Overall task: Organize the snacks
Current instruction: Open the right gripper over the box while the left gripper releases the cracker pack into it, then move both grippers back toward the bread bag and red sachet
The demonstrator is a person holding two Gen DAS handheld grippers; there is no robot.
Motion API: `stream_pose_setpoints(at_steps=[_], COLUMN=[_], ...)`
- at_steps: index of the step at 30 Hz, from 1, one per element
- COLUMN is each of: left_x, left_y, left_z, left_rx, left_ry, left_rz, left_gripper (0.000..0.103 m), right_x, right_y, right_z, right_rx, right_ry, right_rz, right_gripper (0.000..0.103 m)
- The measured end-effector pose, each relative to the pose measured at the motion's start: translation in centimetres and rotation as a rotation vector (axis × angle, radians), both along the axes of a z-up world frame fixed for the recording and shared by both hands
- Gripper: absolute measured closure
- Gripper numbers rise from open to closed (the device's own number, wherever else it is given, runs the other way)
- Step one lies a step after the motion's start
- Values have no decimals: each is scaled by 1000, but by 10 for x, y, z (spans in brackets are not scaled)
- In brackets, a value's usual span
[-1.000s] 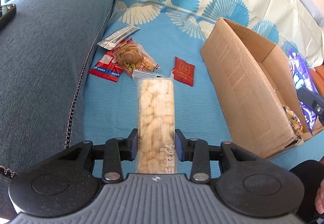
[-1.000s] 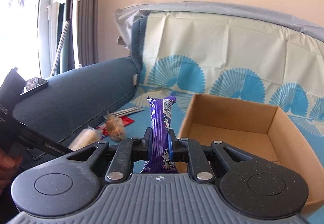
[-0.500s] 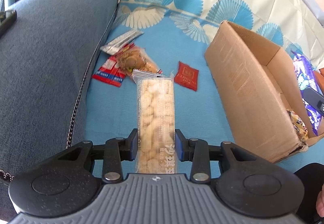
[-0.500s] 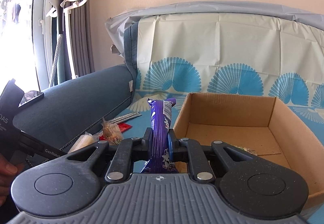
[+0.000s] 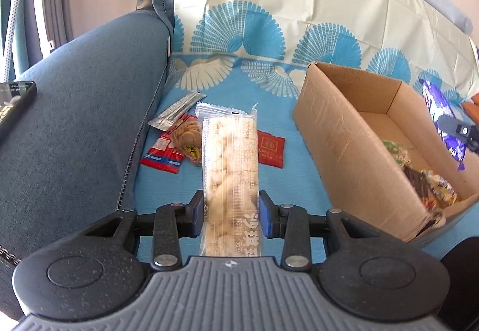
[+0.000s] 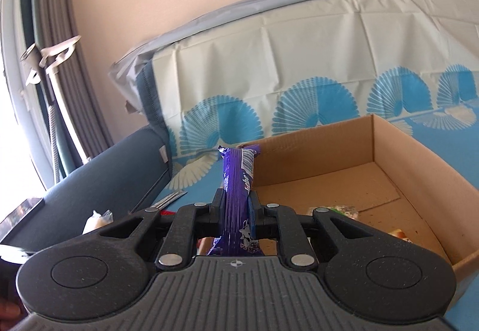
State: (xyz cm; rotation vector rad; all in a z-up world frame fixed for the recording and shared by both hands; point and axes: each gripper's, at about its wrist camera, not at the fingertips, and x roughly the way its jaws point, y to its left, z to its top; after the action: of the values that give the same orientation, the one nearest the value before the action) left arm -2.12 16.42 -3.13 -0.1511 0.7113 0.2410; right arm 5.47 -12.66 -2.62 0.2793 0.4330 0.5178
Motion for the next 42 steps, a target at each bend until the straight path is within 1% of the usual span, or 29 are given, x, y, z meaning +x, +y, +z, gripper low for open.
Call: stream_pose_setpoints(at_steps=[4,8,15,17,22,24,26,28,29,30,31,33,35,39,40,42], left_x=[9,31,79,92,116,123,130,132,129,126,121,107,91,51,42,25], left_y=[-8,-32,-92,-111,-152,-163,-169,-170,-171,-169,-167,-160,-152,-132,-126,-112], left_z=[8,22,49,54,63,63,61,61,61,62,63,66,66,62,61,56], left_rx=[-99,-125,-114,-109,-82,-72,-80,-90,-89,-84,-77,-68,-54,16,26,46], left_ry=[-25,-52,-121,-140,-176,-178,-167,-162,-170,-182,-199,-240,-277,-341,-353,-360], left_rz=[24,-2,-131,-173,-269,-299,-328,-340,-342,-341,-339,-333,-320,-272,-261,-236], left_gripper=[63,63,63,63,63,63,63,54,43,32,29,26,25,24,23,19], right_x=[4,9,18,19,21,21,23,23,22,22,22,20,17,10,9,7], right_y=[-11,-23,-40,-43,-45,-45,-44,-43,-42,-41,-40,-38,-35,-30,-30,-27], right_z=[0,-2,-7,-9,-9,-10,-11,-12,-11,-12,-12,-11,-10,-7,-8,-8], right_rx=[36,70,98,103,103,102,100,91,86,80,75,61,46,20,18,16], right_ry=[0,0,2,2,-7,-6,2,6,6,9,11,-1,-16,-54,-59,-65], right_rz=[-53,-124,-265,-290,-321,-326,-324,-329,-335,-339,-344,-357,-349,-372,-374,-368], right_gripper=[88,88,87,87,87,87,87,86,83,63,42,36,34,28,25,23])
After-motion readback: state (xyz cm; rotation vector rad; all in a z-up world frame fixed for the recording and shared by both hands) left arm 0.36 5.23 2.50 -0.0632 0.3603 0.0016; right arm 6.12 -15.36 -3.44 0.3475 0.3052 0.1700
